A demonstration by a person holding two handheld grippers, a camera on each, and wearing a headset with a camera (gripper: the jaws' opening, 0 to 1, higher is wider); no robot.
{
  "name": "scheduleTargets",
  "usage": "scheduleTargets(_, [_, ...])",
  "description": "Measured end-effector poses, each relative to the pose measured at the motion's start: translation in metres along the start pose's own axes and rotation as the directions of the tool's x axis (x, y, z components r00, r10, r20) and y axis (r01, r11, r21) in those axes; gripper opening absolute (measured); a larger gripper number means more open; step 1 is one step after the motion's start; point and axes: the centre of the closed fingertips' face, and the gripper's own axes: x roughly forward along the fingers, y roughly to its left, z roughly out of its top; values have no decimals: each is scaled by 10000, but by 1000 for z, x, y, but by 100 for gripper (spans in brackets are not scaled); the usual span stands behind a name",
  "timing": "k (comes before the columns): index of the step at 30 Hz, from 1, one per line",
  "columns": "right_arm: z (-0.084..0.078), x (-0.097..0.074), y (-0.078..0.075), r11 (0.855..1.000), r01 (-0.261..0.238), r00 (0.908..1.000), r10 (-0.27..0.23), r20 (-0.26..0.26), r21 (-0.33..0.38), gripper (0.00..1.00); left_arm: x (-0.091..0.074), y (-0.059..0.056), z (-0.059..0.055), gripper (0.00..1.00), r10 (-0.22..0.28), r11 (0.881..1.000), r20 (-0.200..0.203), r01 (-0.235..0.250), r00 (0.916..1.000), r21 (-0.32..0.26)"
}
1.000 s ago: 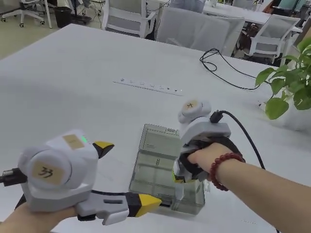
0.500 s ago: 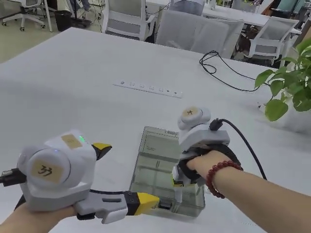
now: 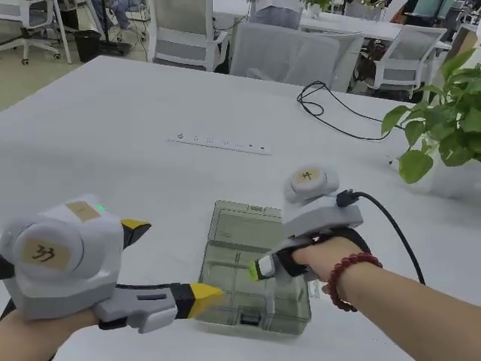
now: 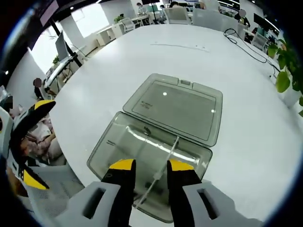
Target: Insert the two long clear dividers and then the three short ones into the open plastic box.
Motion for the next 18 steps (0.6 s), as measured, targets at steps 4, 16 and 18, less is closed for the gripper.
scheduleTargets(4, [4, -8, 5, 9977, -364, 9979, 394, 506, -577, 33, -4, 5, -3, 84, 216, 9997, -134, -217, 9997, -108])
scheduleTargets(16, [1, -36, 11, 9797, -949, 9746, 1276, 1840, -1766, 48, -16, 4, -3, 82, 462, 9989, -367, -465, 9983, -86])
scheduleTargets(18, [-1, -40, 8, 9789, -992, 9703, 1351, 2008, -1789, 50, -18, 3, -4, 82, 490, 9987, -392, -495, 9980, -104])
